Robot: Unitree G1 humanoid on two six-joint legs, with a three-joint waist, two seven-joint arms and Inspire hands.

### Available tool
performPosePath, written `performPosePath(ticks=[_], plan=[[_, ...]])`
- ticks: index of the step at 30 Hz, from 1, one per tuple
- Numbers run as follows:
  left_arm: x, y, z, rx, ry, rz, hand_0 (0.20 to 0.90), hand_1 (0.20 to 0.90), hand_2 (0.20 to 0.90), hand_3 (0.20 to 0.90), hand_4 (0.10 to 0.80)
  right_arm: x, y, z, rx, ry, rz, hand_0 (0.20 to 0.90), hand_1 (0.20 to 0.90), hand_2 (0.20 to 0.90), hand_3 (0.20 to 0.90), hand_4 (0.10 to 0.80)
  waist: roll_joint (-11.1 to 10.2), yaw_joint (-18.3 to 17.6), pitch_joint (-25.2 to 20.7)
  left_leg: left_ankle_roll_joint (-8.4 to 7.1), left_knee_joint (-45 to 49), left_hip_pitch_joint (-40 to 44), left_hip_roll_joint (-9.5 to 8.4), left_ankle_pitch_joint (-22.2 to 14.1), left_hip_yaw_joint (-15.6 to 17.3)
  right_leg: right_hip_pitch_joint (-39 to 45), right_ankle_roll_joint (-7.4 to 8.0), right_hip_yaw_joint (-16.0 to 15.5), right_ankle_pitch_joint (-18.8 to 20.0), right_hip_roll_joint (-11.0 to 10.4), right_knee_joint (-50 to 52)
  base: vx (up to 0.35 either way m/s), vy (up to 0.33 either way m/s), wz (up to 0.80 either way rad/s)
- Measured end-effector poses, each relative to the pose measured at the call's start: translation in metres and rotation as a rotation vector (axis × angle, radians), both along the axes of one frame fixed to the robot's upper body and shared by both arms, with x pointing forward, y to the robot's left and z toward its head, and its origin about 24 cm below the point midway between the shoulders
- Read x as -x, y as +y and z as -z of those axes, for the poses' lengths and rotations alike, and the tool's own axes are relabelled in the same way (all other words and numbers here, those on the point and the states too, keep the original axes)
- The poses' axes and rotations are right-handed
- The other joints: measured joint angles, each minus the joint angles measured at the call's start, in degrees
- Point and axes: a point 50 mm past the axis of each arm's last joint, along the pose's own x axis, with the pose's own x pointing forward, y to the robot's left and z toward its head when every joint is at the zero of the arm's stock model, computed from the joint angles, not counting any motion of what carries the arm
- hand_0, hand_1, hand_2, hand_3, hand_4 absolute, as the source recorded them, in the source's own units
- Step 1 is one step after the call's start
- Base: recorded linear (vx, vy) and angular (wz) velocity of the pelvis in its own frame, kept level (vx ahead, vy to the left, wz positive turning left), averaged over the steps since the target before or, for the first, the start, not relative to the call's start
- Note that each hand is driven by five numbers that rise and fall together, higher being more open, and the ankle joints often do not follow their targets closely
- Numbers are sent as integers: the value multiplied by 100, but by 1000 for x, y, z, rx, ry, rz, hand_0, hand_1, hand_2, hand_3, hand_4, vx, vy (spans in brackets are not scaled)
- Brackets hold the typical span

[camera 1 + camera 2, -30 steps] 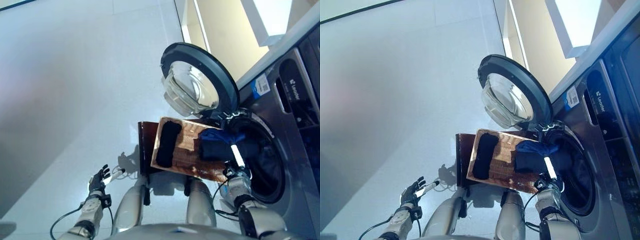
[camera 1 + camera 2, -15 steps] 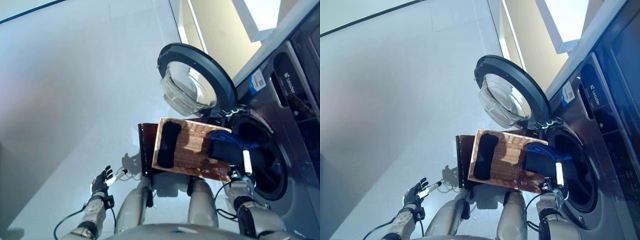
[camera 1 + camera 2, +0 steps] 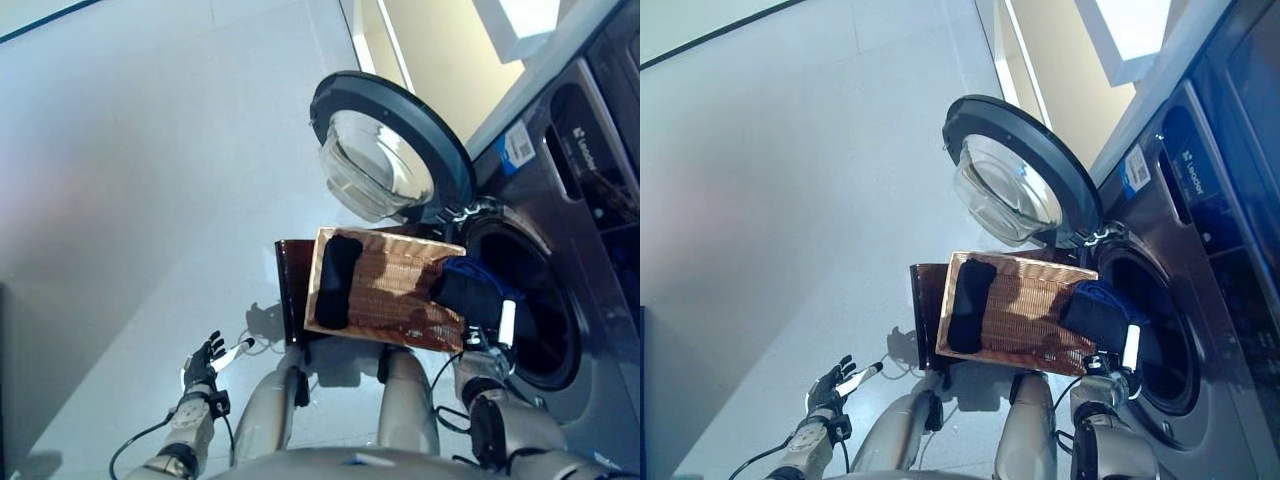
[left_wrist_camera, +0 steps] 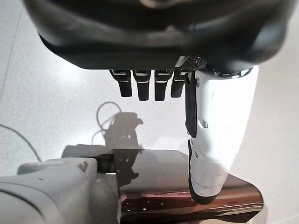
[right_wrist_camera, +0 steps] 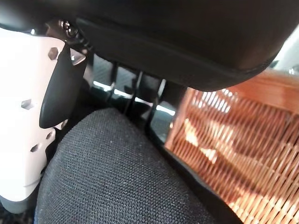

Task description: Pick up the clothes and place them into the washing machine

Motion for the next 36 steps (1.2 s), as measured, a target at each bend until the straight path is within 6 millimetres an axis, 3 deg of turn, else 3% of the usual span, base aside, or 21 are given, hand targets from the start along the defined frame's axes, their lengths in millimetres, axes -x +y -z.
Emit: performPosePath(ticks=[12, 19, 23, 36], plan=[[1, -1, 0, -5, 3, 10, 900, 900, 900, 900, 800, -24, -15, -28, 17, -36, 72, 200, 200, 200, 200, 300, 48, 40, 69, -5, -3, -134, 1, -20, 6, -173, 11, 25, 0, 20, 71, -4, -6, 0], [-3, -3, -2, -9, -22, 27, 900, 900, 900, 900, 800, -41, -32, -57, 24, -128, 165, 200, 200, 200, 200, 300, 104, 48, 180, -28, 403, -367, -40, -174, -17, -380, -37, 56, -182, -100, 442, -14, -4, 6], [-2, -2, -2, -14, -19, 21, 900, 900, 900, 900, 800, -40, -44, -66, 23, -135, 223, 200, 200, 200, 200, 300, 167, 61, 207, -27, 618, -546, -65, -249, -11, -561, -87, 114, -262, -139, 631, -2, -1, 1], [-5, -9, -3, -20, -31, 68, 900, 900, 900, 900, 800, -29, -107, -122, 33, -228, 510, 200, 200, 200, 200, 300, 710, 98, 186, 20, 687, -808, -199, -243, 5, -900, -60, 222, -266, -255, 813, 3, 38, 1]])
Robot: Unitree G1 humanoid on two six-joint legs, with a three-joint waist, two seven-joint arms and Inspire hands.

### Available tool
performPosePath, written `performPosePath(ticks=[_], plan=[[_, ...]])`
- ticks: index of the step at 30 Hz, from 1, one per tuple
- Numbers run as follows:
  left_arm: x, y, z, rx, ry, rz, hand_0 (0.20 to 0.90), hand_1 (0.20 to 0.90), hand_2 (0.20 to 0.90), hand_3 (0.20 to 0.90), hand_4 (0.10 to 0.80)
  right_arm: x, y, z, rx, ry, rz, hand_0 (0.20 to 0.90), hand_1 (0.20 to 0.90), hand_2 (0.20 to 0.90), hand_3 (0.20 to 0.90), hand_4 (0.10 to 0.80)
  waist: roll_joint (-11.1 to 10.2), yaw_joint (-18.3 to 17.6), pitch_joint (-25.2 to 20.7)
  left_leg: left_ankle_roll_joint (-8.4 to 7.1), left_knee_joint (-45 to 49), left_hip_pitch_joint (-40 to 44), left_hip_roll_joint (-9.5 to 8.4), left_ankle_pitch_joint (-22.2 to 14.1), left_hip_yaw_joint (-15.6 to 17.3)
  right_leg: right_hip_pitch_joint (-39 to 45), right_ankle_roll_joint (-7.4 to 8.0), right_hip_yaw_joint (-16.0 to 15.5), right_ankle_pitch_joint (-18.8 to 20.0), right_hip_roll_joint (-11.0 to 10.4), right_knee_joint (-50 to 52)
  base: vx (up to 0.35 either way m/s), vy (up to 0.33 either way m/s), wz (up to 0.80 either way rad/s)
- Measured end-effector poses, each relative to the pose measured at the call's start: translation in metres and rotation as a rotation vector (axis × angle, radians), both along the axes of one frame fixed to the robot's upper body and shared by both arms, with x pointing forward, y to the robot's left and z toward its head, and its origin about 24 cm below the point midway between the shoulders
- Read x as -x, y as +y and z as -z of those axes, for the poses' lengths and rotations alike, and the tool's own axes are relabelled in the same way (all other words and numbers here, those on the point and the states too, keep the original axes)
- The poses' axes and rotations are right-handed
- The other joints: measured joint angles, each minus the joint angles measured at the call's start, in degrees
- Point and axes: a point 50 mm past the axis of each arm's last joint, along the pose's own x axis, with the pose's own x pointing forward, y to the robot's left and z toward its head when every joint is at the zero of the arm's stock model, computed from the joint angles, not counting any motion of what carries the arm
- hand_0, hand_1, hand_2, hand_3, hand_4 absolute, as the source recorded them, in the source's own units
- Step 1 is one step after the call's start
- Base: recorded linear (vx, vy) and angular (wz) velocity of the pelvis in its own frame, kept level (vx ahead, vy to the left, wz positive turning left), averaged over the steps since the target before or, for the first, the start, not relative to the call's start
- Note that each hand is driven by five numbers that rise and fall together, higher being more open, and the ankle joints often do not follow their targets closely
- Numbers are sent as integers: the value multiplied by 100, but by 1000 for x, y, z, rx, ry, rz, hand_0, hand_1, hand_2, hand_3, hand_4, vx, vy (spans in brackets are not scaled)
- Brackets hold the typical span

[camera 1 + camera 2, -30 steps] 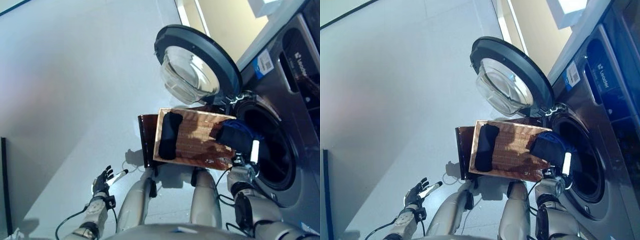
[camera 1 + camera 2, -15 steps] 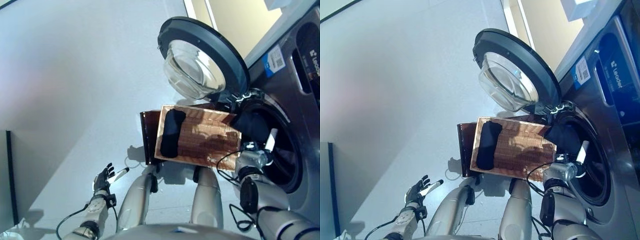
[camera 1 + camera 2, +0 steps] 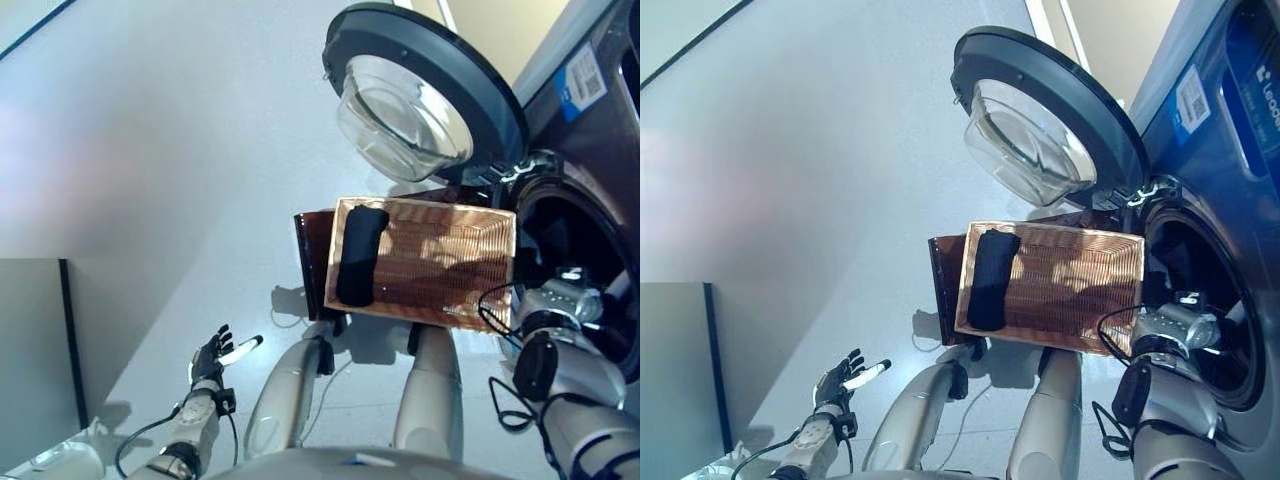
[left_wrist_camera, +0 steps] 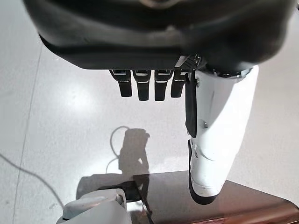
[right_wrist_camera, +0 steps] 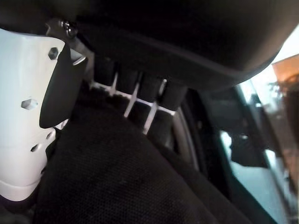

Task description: Pick up the clothes and place them into the washing machine

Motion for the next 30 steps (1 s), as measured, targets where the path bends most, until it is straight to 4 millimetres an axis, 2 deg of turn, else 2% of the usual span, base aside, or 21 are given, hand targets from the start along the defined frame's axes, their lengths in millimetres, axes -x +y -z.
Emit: performPosePath(ticks=[10, 24, 25, 26, 27, 30], plan=[[0, -1, 0, -9, 3, 14, 900, 900, 900, 900, 800, 7, -34, -46, 66, -60, 91, 200, 200, 200, 200, 300, 169, 80, -123, 22, -107, -20, -94, 29, 78, -193, 74, 118, -38, -84, 121, 11, 18, 0], [1, -1, 1, -18, 7, 25, 900, 900, 900, 900, 800, 9, -36, -50, 51, -57, 141, 200, 200, 200, 200, 300, 182, 98, -132, 48, -64, -100, -147, 20, 149, -344, 42, 240, -68, -108, 203, 5, 1, -1], [0, -1, 0, -18, 6, 24, 900, 900, 900, 900, 800, 9, -36, -50, 50, -60, 140, 236, 236, 236, 236, 325, 182, 85, -132, 55, -64, -102, -159, 16, 171, -363, 50, 270, -63, -112, 207, 4, -5, -9], [0, -1, 0, -18, 5, 24, 900, 900, 900, 900, 800, 9, -36, -50, 48, -58, 141, 796, 796, 796, 796, 725, 182, 79, -132, 57, -61, -100, -161, 14, 175, -363, 58, 276, -59, -113, 205, 7, -4, -4], [-1, -2, 0, -18, 3, 24, 900, 900, 900, 900, 800, 9, -36, -49, 48, -58, 141, 900, 900, 900, 900, 800, 180, 73, -130, 59, -60, -99, -161, 13, 176, -362, 86, 276, -42, -113, 204, 0, 0, 0], [-3, -2, -1, -19, -2, 25, 900, 900, 900, 900, 800, 9, -35, -48, 42, -59, 142, 900, 900, 900, 900, 800, 177, 71, -128, 60, -58, -96, -161, 13, 180, -360, 104, 279, -32, -112, 199, 0, 0, 0]])
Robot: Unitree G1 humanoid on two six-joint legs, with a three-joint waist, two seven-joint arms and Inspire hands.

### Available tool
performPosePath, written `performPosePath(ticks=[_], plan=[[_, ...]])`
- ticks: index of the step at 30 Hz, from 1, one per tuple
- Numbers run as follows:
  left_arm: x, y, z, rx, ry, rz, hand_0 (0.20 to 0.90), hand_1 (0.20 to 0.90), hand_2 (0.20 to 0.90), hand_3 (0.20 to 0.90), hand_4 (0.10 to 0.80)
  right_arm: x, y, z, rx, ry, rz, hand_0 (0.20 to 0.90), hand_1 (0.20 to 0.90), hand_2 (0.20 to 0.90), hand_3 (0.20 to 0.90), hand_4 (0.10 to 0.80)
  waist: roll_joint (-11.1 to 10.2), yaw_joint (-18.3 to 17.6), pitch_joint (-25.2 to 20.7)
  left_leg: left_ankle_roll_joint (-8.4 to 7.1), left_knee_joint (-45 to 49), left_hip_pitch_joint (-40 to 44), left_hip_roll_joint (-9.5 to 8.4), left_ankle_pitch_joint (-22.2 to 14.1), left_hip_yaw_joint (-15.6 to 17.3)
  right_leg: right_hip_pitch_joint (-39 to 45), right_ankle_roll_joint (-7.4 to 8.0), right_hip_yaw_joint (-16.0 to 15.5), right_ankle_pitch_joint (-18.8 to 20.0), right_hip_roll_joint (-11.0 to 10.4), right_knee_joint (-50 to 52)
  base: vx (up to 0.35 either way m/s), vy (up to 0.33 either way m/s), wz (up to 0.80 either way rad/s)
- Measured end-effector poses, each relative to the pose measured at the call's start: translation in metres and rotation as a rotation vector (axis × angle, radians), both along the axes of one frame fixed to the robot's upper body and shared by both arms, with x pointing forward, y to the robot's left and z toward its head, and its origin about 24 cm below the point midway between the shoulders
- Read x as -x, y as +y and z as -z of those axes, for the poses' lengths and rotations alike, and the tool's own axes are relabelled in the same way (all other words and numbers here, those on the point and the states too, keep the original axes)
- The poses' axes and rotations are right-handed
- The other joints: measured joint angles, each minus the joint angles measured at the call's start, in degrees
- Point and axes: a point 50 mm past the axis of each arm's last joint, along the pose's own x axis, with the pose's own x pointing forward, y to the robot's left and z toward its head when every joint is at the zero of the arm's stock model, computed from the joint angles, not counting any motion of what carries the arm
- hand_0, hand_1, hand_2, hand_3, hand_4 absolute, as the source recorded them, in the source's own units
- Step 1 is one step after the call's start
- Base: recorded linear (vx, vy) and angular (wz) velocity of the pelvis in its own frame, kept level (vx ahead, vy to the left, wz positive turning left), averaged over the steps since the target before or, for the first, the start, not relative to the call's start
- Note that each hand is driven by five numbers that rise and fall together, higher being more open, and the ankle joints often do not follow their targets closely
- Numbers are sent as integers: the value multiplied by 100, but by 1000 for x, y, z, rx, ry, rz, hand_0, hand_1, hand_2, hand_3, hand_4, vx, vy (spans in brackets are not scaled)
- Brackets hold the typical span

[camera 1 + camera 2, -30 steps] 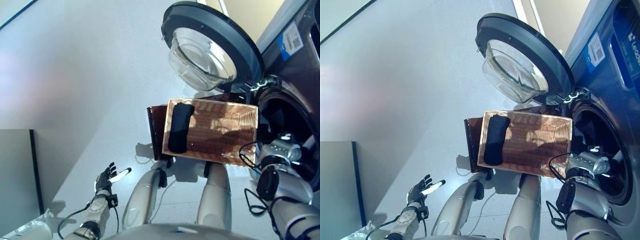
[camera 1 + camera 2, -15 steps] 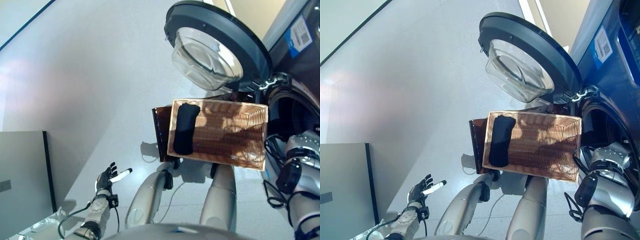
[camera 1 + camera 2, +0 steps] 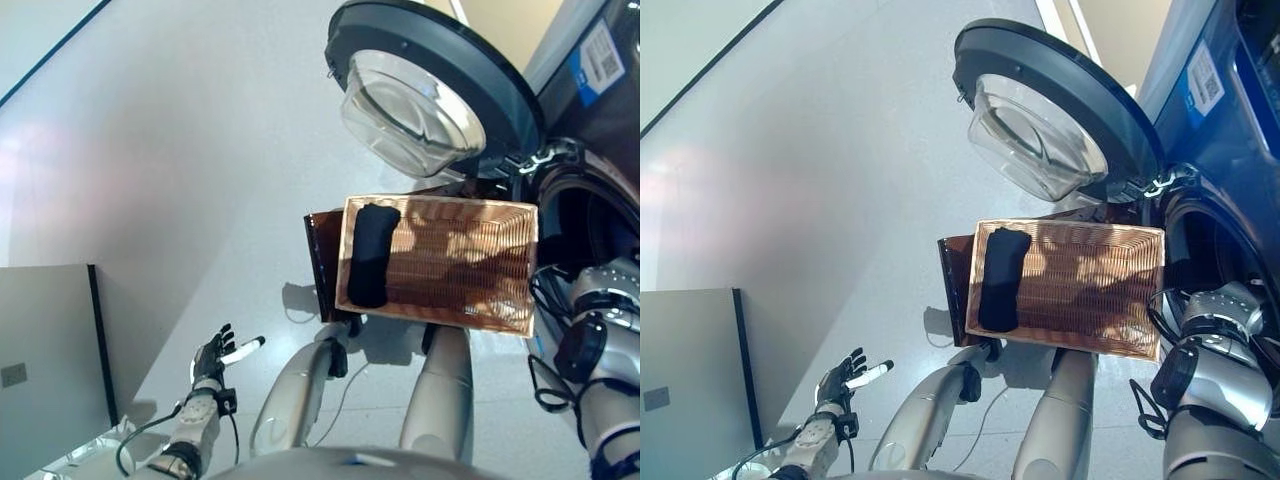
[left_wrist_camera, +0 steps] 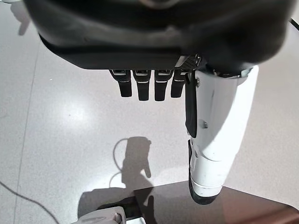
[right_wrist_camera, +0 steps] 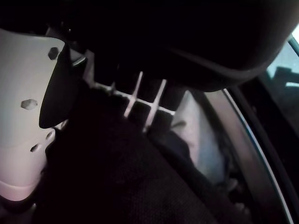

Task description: Pick up the clothes and place them into the washing machine

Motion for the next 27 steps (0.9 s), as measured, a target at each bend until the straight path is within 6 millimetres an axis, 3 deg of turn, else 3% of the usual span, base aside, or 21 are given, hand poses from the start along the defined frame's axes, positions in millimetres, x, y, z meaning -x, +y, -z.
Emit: performPosePath(ticks=[15, 19, 22, 27], plan=[[2, 1, 1, -2, 12, -7, 900, 900, 900, 900, 800, -6, 9, 15, -12, 86, -84, 900, 900, 900, 900, 800, -102, -113, 74, 49, 42, 232, 52, -39, -2, 396, 53, -48, 108, 64, -254, 5, -5, -2], [2, 1, 1, -2, 14, -9, 900, 900, 900, 900, 800, -9, 20, 33, -21, 155, -165, 900, 900, 900, 900, 800, -229, -121, 40, 45, -155, 583, 112, -26, 1, 773, 80, -108, 191, 147, -508, 30, -53, -9], [2, 1, 1, 2, 13, -6, 900, 900, 900, 900, 800, -6, 31, 58, 3, 288, -290, 900, 900, 900, 900, 800, -332, -118, 18, 34, -337, 825, 183, 44, -31, 1084, 80, -236, 259, 219, -719, 39, -75, -2], [10, 6, 4, 0, 34, -28, 900, 900, 900, 900, 800, 0, 60, 99, 42, 497, -502, 900, 900, 900, 900, 800, -698, -107, -244, -11, -615, 1172, 279, 105, -54, 1453, 73, -353, 308, 329, -1029, 59, -55, -4]])
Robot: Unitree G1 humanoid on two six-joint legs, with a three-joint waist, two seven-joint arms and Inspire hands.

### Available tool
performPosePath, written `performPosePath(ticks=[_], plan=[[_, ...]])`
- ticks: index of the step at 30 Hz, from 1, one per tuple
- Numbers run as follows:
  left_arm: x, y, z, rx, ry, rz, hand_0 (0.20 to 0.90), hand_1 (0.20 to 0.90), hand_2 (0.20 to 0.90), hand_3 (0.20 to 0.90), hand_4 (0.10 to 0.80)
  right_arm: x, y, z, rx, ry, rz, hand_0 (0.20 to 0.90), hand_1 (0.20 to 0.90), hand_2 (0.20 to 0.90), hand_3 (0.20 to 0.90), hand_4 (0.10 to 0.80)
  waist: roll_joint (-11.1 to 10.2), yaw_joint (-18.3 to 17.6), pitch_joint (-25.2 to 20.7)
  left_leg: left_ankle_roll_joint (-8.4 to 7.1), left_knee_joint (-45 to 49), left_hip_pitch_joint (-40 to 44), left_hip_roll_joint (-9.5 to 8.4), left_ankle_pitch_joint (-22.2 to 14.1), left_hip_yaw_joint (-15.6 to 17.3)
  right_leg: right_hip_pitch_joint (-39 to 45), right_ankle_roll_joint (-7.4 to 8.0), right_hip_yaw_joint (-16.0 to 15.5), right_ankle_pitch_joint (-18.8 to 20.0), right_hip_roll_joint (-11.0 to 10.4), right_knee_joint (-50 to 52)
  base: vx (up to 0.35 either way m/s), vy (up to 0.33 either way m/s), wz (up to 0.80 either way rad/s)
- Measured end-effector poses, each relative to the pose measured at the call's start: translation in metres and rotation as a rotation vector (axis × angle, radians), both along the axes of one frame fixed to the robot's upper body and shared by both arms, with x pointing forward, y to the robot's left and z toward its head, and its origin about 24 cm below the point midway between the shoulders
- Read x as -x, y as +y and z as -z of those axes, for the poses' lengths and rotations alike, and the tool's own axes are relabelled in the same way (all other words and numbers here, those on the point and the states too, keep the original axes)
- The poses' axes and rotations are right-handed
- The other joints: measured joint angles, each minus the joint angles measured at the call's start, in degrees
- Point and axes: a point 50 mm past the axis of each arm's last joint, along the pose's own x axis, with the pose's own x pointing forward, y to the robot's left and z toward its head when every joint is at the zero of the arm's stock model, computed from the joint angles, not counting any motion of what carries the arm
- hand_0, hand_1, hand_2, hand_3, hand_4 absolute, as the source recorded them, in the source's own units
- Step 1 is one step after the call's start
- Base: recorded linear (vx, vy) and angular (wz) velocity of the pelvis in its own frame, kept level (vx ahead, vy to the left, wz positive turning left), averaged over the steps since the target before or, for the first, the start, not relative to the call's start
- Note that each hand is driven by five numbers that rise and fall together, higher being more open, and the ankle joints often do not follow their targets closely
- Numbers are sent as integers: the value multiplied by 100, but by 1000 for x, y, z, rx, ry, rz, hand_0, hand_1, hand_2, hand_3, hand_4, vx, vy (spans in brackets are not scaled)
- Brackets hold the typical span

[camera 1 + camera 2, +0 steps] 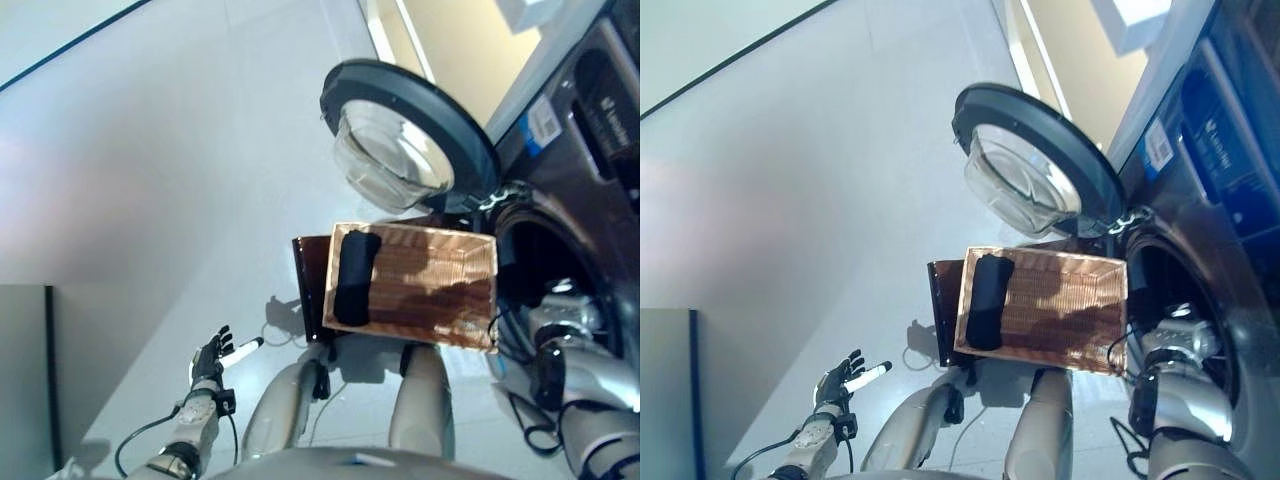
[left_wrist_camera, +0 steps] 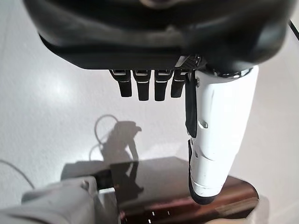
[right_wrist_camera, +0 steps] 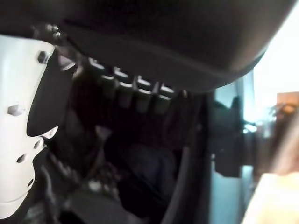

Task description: Pick up the clothes and place them into the washing machine

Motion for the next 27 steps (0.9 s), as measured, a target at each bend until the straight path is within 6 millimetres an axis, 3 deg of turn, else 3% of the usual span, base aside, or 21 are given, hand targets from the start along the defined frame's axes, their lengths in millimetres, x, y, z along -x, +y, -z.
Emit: performPosePath(ticks=[3, 7, 15, 20, 27], plan=[[3, 1, 1, -2, 10, -3, 900, 900, 900, 900, 800, 9, 11, 19, 25, 83, -86, 900, 900, 900, 900, 800, -179, -2, -121, -10, -116, 248, 35, 5, -57, 315, 3, -85, 17, 41, -187, 75, -53, 2], [11, 7, 4, -6, 38, -43, 900, 900, 900, 900, 800, 20, 43, 53, 19, 227, -254, 900, 900, 900, 900, 800, -278, -2, -222, -35, -260, 539, 116, 22, -85, 693, 18, -186, 92, 119, -485, 54, -28, -3], [36, 22, 12, -36, 125, -106, 900, 900, 900, 900, 800, 46, 78, 90, -40, 319, -365, 900, 900, 900, 900, 800, -600, 7, -555, -44, -414, 954, 189, 3, -138, 1331, 39, -346, 234, 220, -992, 68, -6, 2], [45, 24, 14, -54, 149, -87, 900, 900, 900, 900, 800, 53, 101, 104, 89, 503, -663, 900, 900, 900, 900, 800, -638, 20, -687, -45, -417, 1038, 197, -2, -234, 1585, 42, -479, 321, 244, -1219, 21, -9, 8], [44, 24, 13, -88, 154, -63, 900, 900, 900, 900, 800, 37, 138, 105, 468, 731, -1169, 900, 900, 900, 900, 800, -629, 203, -708, -55, -413, 1020, 201, 8, -341, 1665, 53, -594, 359, 256, -1285, -20, -15, 7]])
